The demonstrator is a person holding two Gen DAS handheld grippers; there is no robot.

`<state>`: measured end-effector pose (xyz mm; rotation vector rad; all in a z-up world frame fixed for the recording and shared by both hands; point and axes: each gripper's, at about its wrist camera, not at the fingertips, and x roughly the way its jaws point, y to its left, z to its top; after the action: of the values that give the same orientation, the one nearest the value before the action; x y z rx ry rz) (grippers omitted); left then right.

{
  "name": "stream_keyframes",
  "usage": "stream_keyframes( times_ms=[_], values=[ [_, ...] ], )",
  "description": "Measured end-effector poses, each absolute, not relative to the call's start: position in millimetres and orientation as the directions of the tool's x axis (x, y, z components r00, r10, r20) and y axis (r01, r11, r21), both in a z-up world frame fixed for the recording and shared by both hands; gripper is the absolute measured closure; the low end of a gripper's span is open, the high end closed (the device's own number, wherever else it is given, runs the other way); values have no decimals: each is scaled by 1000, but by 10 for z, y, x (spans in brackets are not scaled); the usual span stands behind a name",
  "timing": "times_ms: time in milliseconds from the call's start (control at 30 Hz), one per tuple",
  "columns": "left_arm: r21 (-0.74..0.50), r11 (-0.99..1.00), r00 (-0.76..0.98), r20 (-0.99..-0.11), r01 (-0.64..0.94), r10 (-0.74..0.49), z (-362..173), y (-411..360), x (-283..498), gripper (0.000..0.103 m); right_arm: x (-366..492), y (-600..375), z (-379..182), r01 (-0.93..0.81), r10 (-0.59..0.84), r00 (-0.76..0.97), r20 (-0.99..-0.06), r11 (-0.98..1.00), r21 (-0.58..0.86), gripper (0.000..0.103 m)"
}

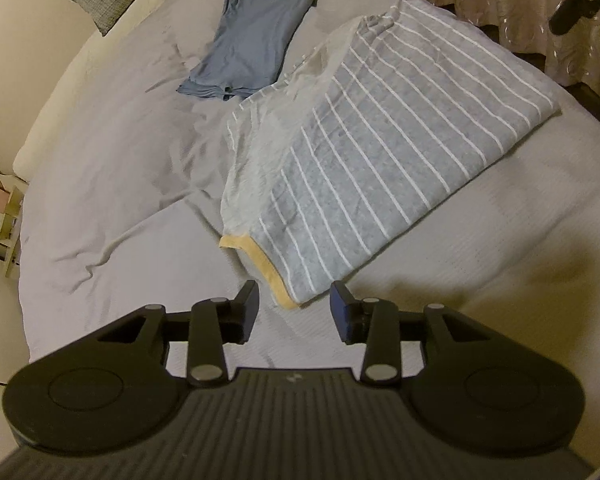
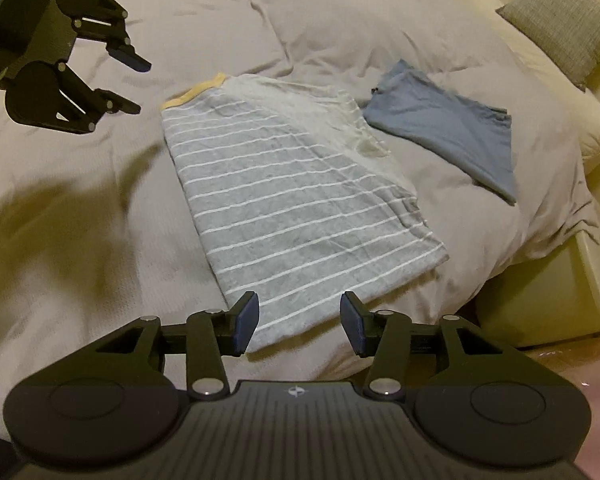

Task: Fold clothes

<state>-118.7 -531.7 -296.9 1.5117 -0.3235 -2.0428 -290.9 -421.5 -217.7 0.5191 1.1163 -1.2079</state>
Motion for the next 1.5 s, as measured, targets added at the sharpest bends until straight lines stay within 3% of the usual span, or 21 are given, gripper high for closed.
stream_keyframes(
  times_ms=[300, 433, 567, 767, 967, 1067, 1167, 1233, 1267, 1367, 1400, 1500],
  values=[
    [482, -833, -201, -818, 272, -539, -3138, -5422, -1215, 68, -2818, -4266, -2206, 926, -459, -57, -887, 307, -219, 56],
    [484, -840, -197, -823, 246, -532, -3283, -5416, -1194, 62, -2778, -4279, -2341, 913, -429, -61, -901, 341, -225, 52],
    [554, -830, -220, -804, 60, -552, -3553, -5233, -1164, 61, -2714, -4268, -2541, 893, -404, -74, -912, 380, -240, 48],
    [700, -676, -323, -710, -230, -626, -4011, -5045, -1087, 50, -2533, -4216, -2890, 842, -384, -129, -914, 444, -305, 48],
    [760, -590, -385, -648, -272, -658, -4240, -5275, -1115, 48, -2342, -4210, -3217, 756, -447, -171, -878, 512, -408, 49],
    [778, -572, -392, -626, -258, -675, -4274, -5397, -1135, 55, -2282, -4269, -3335, 714, -496, -190, -847, 522, -466, 51],
    [784, -569, -385, -619, -249, -685, -4309, -5478, -1146, 69, -2248, -4341, -3450, 681, -529, -200, -825, 531, -505, 52],
    [776, -579, -376, -629, -252, -680, -4308, -5503, -1161, 85, -2251, -4368, -3507, 655, -555, -208, -805, 532, -537, 65],
    [766, -591, -365, -641, -253, -675, -4311, -5502, -1168, 89, -2274, -4371, -3509, 647, -565, -208, -798, 532, -546, 69],
    [743, -627, -342, -666, -232, -663, -4224, -5527, -1210, 98, -2372, -4377, -3484, 624, -575, -201, -793, 549, -556, 96],
    [735, -639, -335, -674, -225, -658, -4193, -5536, -1224, 99, -2416, -4388, -3447, 619, -571, -192, -798, 560, -550, 101],
    [726, -661, -324, -682, -192, -656, -3965, -5561, -1270, 100, -2544, -4462, -3231, 616, -569, -164, -806, 579, -534, 102]
  ],
)
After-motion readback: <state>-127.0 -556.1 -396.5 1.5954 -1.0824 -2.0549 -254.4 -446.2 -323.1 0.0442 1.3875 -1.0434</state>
